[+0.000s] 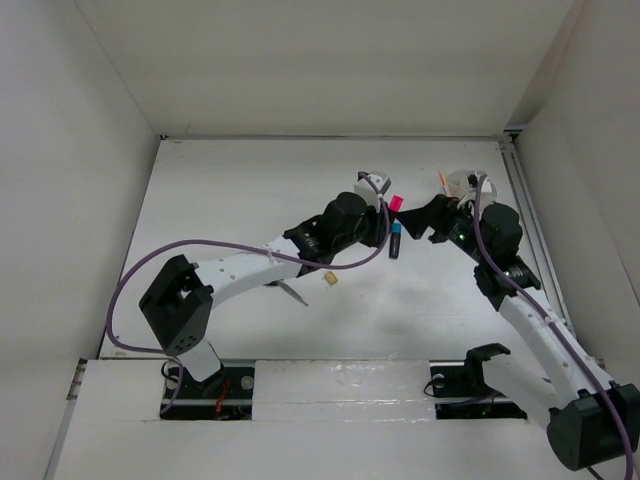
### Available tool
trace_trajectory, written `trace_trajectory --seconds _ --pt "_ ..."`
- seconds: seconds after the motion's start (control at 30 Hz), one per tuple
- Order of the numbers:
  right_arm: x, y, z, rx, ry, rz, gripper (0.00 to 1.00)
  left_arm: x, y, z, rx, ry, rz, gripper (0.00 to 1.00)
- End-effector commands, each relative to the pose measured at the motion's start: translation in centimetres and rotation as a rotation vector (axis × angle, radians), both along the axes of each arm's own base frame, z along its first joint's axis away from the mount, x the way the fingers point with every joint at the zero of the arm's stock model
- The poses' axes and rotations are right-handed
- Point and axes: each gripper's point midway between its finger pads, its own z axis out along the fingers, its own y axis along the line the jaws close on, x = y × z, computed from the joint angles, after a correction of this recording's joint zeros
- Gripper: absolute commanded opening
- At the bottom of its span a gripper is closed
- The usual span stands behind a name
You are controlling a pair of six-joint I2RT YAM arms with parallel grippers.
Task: Sort the stationery into containers
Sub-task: Pick up the stationery from the center of the board, then place the stationery in the storage box.
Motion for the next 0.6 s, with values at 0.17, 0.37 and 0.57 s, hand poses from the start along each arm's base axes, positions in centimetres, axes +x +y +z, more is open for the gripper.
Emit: trace_trajectory --seconds 0.17,0.37,0.57 --pt "1.3 0.5 2.0 0.034 -0.081 -0.010 0.86 -2.0 -1.9 4.1 -0.107 -0.086 -0.132 0.00" --pt "2.2 1.2 1.1 0.047 -0.047 0.013 0.64 -3.0 -2.1 4.6 -0.139 -0.082 -0.178 0.00" --pt "2.3 2.1 1.5 0.067 -0.067 0.068 0.23 -3.2 -2.2 4.6 -0.142 -0.078 -0.196 0.00"
